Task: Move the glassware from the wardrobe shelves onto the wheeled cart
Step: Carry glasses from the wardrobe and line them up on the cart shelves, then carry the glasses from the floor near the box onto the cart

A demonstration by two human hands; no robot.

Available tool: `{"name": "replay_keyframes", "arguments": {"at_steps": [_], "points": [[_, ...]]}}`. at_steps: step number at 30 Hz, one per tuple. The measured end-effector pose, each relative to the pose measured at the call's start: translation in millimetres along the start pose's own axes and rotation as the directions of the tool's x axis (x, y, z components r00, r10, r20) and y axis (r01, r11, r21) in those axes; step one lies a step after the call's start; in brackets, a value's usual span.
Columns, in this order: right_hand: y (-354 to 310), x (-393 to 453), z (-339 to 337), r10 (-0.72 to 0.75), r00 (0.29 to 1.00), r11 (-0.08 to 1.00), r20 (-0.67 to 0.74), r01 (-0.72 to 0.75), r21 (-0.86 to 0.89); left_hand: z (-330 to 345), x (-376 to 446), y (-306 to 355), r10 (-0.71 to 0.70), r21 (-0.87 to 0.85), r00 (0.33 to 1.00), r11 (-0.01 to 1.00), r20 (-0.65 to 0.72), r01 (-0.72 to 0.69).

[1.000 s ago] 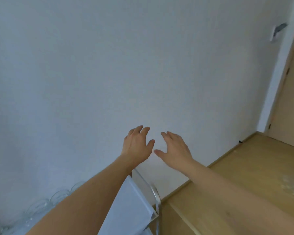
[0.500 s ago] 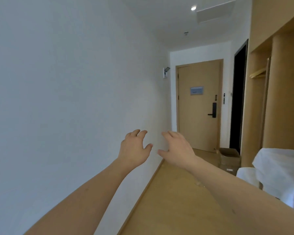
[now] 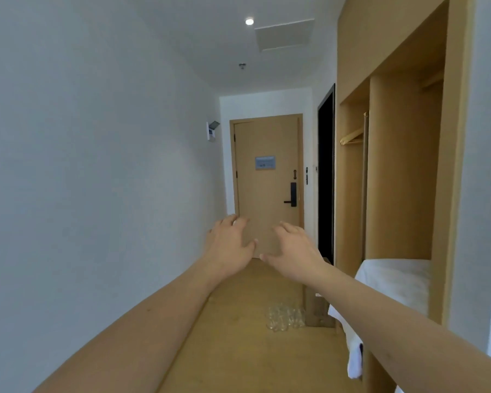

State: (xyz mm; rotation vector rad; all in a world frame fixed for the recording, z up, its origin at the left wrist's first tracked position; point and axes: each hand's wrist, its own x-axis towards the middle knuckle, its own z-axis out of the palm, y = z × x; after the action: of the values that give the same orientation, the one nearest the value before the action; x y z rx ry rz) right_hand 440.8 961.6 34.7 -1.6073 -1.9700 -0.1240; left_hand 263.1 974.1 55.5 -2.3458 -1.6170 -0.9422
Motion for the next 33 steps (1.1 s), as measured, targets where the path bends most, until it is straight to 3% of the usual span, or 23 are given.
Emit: {"name": "replay_keyframes", "arguments": {"at_steps": [12,25,33], "points": [[99.6,74.7,65.6,0.188,0.981,0.980,0.039,-0.184,-0.072,133.3,113.1,-16.9,0.125,-0.101,0.987,0.988,0.104,-0.115],[120.5,204.0,158.8,0.390,0.921,0.917,0.005,-0.387,-0.096,230.3,240.7,-113.2,0.268,-0.241,0.941,0.946,0.205,-0.217],[131.1,256.5,227.1,0.461,0.886,0.885,0.048,-0.455,-0.103,293.8,291.0,-178.1,0.264,-0.260,0.913,0.948,0.310,-0.186]]}}
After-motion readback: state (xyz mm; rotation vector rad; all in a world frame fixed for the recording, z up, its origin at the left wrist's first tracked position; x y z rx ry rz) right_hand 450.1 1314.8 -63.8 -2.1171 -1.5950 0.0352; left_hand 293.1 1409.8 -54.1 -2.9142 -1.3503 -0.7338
